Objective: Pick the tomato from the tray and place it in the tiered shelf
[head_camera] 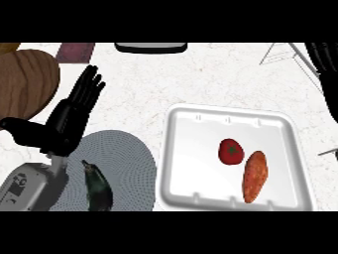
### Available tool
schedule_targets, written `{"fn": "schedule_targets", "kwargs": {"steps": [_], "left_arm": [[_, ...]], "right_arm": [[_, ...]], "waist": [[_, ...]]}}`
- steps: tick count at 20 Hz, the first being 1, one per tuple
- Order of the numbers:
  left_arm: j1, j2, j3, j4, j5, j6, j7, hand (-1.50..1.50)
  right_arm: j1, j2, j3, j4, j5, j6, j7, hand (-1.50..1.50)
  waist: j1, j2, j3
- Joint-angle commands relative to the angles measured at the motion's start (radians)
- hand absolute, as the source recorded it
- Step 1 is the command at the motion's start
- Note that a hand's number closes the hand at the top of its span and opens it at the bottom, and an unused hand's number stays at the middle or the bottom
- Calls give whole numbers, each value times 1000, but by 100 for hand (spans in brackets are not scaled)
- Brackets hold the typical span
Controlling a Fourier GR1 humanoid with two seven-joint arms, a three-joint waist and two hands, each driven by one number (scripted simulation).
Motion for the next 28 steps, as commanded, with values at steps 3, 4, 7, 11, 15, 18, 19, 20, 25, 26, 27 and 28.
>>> {"fn": "schedule_targets", "kwargs": {"steps": [3,4,7,11,15,18,19,20,25,26,27,28], "left_arm": [[126,97,48,53,-39,10,19,0],[143,120,64,82,-34,9,37,0],[172,145,83,118,-49,39,50,0],[233,167,83,150,-53,29,56,0],[246,195,112,174,-32,-23,29,0],[277,192,107,150,-34,-19,27,0],[286,204,116,158,-30,-24,30,0],[277,220,131,162,-18,-38,39,0],[278,198,123,164,-39,-7,27,0],[278,218,138,165,-22,-30,33,0],[283,208,130,172,-27,-27,28,0],[284,206,138,179,-22,-25,26,0]], "right_arm": [[25,112,54,68,163,-261,155,150],[33,145,46,141,194,-322,151,150],[173,0,-20,274,350,-447,272,150],[231,168,2,301,522,-787,301,-150],[247,410,214,342,726,-982,407,-150],[222,417,224,417,917,-1052,580,-150],[252,429,224,447,957,-1061,606,-150],[248,407,215,460,996,-1019,657,-150],[246,411,200,550,1188,-865,870,-150],[225,431,202,557,1213,-829,922,-150],[239,420,217,551,1245,-771,966,-150],[217,431,223,555,1260,-714,1017,-150]], "waist": [[19,-2,9],[41,8,8],[-36,36,-15],[-1,5,2],[27,0,3],[19,-10,0],[14,-10,-2],[5,-12,-4],[-14,-12,-7],[-5,-13,-8],[-19,-15,-7],[-12,-14,-8]]}}
